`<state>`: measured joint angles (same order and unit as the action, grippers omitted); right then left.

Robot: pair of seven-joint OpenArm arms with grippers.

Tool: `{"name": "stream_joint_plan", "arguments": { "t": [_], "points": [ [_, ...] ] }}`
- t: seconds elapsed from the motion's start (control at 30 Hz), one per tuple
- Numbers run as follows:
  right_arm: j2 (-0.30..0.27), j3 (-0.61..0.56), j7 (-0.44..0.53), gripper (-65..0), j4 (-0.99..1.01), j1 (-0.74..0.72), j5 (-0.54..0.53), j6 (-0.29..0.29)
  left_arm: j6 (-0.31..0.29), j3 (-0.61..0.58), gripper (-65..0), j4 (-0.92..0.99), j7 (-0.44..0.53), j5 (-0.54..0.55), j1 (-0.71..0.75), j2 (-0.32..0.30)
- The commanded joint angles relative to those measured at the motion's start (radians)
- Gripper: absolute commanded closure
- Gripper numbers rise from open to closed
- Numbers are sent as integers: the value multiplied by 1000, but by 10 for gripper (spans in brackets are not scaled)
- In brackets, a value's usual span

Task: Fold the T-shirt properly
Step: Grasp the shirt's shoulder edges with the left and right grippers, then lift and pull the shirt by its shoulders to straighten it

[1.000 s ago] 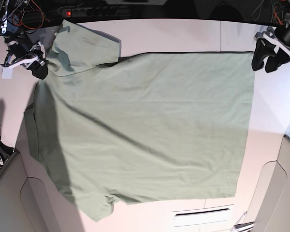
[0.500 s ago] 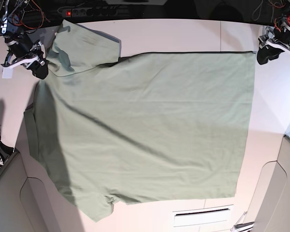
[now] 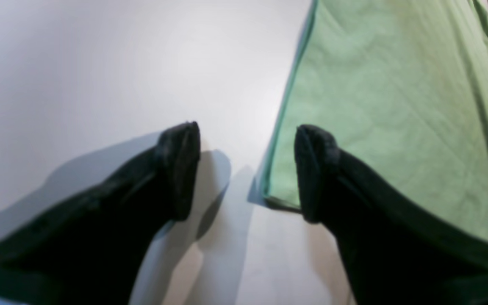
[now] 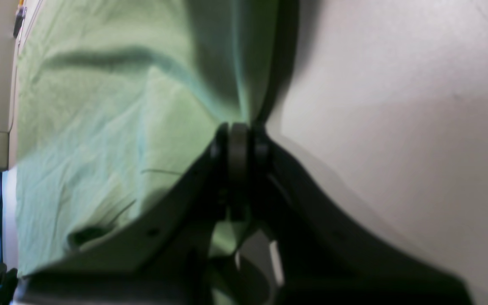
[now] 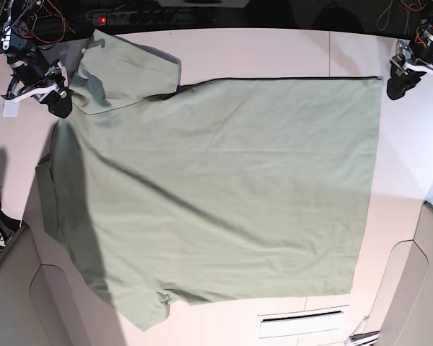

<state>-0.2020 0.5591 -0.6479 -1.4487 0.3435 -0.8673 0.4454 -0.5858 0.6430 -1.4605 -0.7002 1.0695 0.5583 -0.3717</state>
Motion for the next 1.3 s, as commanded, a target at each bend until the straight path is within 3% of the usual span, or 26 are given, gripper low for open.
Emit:
{"name": "stream_joint_plan", "arguments": {
  "t": [0.0, 0.17, 0.33, 0.53, 0.6, 0.77, 0.97, 1.07, 1.27],
  "points": [
    [-11, 4, 6, 0, -12, 0, -15, 7, 14, -25, -389, 0, -69, -28, 10, -4],
    [-11, 4, -1, 0, -12, 0, -16, 7, 14, -113, -389, -6, -102, -30, 10, 9],
    [-11, 4, -1, 0, -12, 0, -15, 7, 13, -119, -389, -40, -167, -30, 14, 31],
    [-11, 4, -4, 0, -12, 0, -16, 7, 13, -119, -382, -86, -169, -45, 26, 31],
    [-11, 4, -5, 0, -12, 0, -15, 7, 13, -117, -346, -98, -168, -55, 26, 31],
    [-11, 4, -5, 0, -12, 0, -16, 7, 13, -117, -166, -109, -160, -64, 26, 31],
    [-11, 4, -5, 0, -12, 0, -16, 7, 13, -98, 0, -109, -146, -64, 25, 31],
    [-12, 4, -17, 0, -19, 0, -16, 7, 13, -49, 0, -114, -142, -56, 23, 31],
    [-13, 34, -151, 0, -114, 8, -16, 7, -32, 61, 0, -163, -203, 15, 30, 31]
  ]
}}
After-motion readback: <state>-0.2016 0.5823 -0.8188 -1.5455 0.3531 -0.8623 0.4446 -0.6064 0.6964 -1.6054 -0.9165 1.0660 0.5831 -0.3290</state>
